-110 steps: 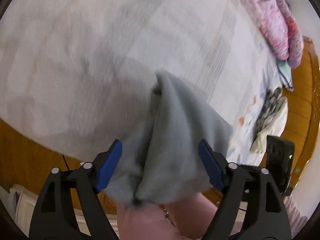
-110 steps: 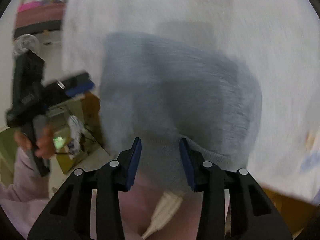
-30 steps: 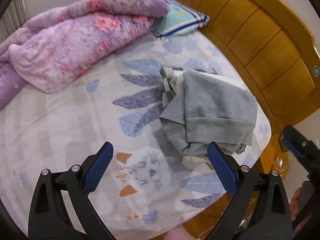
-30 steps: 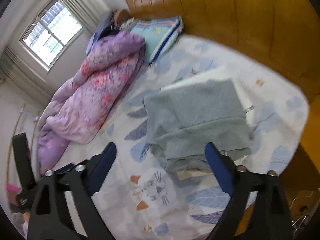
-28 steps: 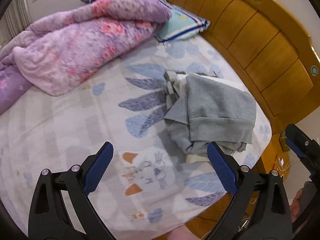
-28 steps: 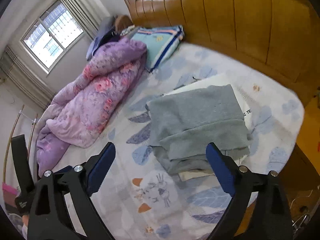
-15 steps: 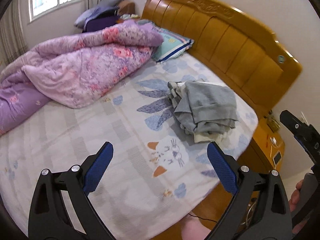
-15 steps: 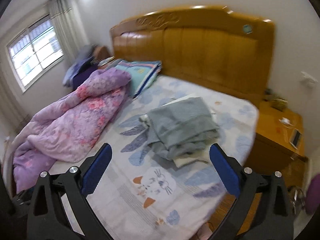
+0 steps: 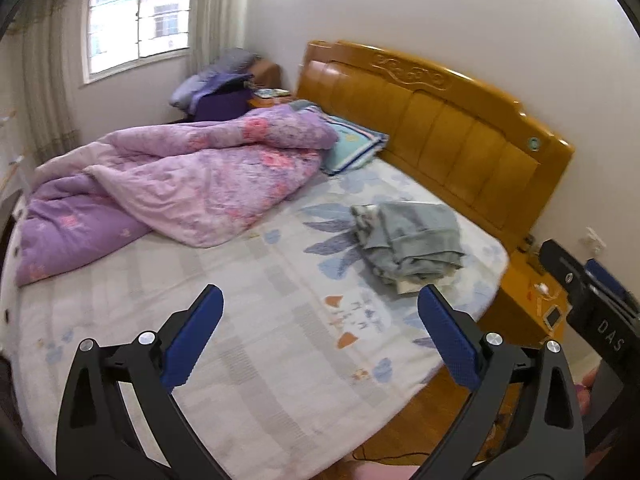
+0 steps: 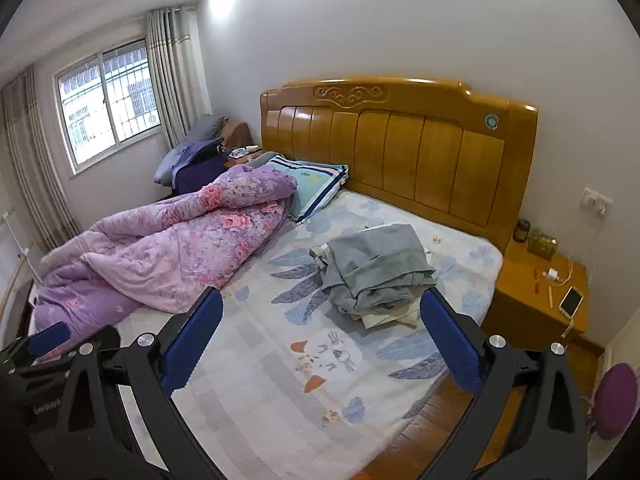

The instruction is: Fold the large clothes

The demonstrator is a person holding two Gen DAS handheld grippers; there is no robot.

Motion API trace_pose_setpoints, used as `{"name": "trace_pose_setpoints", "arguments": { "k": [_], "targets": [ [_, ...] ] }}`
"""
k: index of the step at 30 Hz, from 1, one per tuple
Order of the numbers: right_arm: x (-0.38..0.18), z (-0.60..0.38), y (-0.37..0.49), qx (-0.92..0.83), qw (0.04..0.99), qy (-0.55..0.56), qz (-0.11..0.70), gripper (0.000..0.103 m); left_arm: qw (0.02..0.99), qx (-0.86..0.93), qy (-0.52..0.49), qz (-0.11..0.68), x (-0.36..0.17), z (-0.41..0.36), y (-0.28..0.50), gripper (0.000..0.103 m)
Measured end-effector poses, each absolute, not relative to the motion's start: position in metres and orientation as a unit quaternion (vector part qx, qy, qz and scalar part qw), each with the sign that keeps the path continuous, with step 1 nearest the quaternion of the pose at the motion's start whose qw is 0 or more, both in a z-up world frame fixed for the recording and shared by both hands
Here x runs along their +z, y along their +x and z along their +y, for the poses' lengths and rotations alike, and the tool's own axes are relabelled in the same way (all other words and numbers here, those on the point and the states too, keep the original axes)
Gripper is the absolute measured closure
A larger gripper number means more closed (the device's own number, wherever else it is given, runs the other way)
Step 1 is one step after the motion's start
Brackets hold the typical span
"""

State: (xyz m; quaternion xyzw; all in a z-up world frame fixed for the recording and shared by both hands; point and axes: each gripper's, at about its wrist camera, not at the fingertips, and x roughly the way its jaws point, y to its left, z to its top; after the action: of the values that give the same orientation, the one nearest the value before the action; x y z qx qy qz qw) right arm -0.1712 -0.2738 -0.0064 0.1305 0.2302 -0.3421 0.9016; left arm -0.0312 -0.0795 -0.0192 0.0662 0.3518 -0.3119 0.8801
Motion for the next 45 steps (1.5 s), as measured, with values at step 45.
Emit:
{"name": "trace_pose_setpoints", "arguments": {
  "k": [45],
  "targets": [
    [-0.024,-0.282,-0.171,-0.327,0.901,0.148,0.245,0.008,0.871,-0.311,0.076,0.373,-0.028,-0.109,-0.035,0.005]
  ]
}}
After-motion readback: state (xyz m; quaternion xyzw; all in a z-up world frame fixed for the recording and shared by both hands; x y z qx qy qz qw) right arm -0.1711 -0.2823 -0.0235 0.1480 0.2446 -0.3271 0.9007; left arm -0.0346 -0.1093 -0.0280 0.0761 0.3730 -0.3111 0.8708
